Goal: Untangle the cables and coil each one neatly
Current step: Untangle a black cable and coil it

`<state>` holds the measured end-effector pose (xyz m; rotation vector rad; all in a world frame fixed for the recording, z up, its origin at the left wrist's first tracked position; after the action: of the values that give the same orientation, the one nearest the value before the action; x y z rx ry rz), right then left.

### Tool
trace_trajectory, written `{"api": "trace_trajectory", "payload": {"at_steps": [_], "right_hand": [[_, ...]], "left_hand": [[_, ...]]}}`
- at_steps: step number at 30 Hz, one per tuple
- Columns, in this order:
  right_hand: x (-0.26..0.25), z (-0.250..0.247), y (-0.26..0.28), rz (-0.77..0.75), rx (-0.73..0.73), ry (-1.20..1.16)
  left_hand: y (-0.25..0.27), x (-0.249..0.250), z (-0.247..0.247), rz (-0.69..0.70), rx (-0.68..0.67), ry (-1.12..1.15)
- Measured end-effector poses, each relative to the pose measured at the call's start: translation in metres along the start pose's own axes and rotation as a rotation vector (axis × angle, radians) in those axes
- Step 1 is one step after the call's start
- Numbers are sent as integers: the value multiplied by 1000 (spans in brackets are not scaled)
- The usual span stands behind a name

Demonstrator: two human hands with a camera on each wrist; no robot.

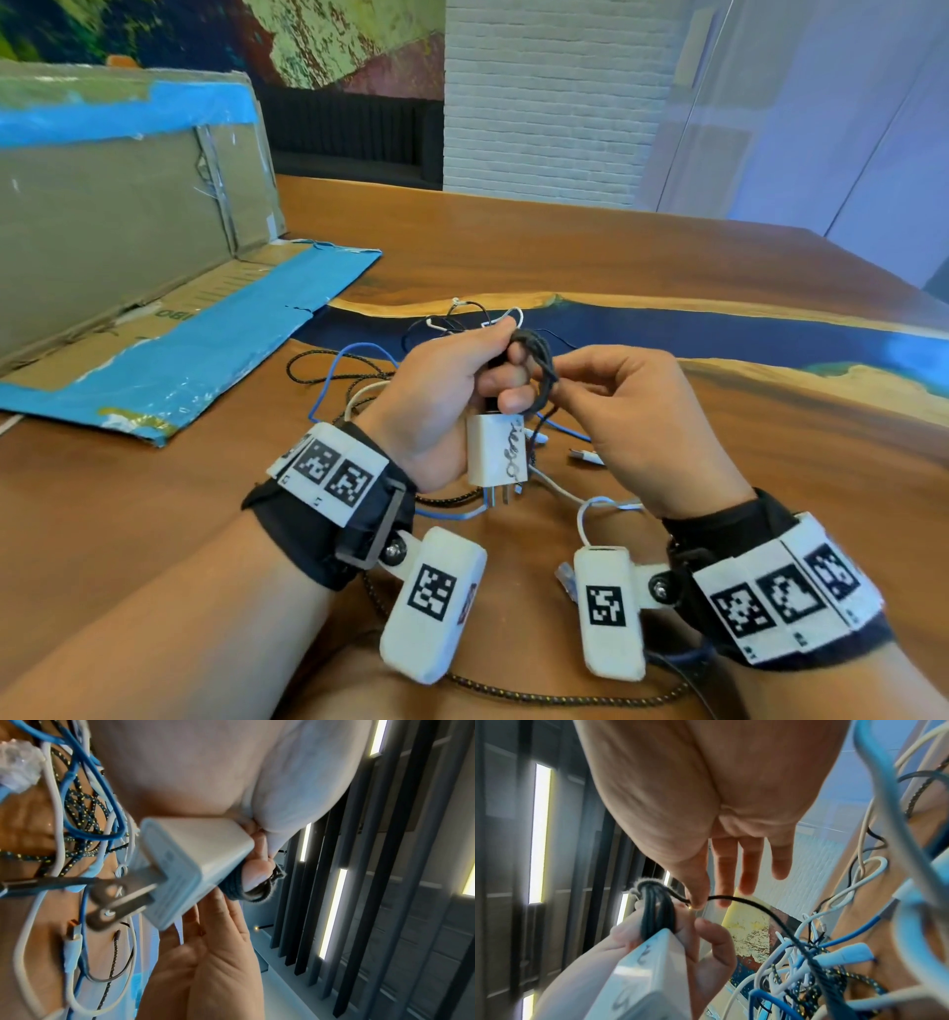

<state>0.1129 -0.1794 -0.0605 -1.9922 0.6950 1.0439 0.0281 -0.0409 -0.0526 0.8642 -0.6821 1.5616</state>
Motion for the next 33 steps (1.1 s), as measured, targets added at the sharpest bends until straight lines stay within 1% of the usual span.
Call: {"api": "trace_trajectory", "payload": {"at_steps": [3, 7, 12, 14, 18, 22, 24, 27, 31, 33], "right_hand": [[1, 2, 1, 10, 56, -91], [4, 5, 3, 54, 59, -248], [6, 10, 2, 166, -127, -504], [6, 11, 3, 199, -110, -496], [10, 12, 0, 211, -6, -412], [11, 13, -1, 141, 113, -330], [10, 13, -1, 117, 132, -354], [8, 14, -2, 128, 56, -511], [0, 12, 2, 165, -164, -829], [0, 12, 4, 203, -219, -939]], "left_hand": [[1, -3, 5, 33, -21, -7], [1, -4, 8, 90, -29, -55], [-3, -1, 2, 146, 1, -143], [-4, -2, -1, 150, -17, -163], [-7, -5, -2, 164, -28, -224], [-10, -5, -4, 217, 9, -304], [-11, -5, -4, 263, 20, -345], [-11, -5, -4, 324, 28, -387], [-10, -1, -4, 421, -24, -418], [-10, -1, -3, 444, -49, -462]]}}
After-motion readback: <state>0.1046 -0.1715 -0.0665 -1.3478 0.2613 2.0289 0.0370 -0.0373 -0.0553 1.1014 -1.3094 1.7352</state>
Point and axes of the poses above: each hand's wrist, its own y-axis away from the middle knuckle, its own z-axis out of the palm, x = y × z, the point moved 2 cm from there along -y, towards the middle knuckle, and after that the axes turned 2 degrees about y, right-handed, at the moved point
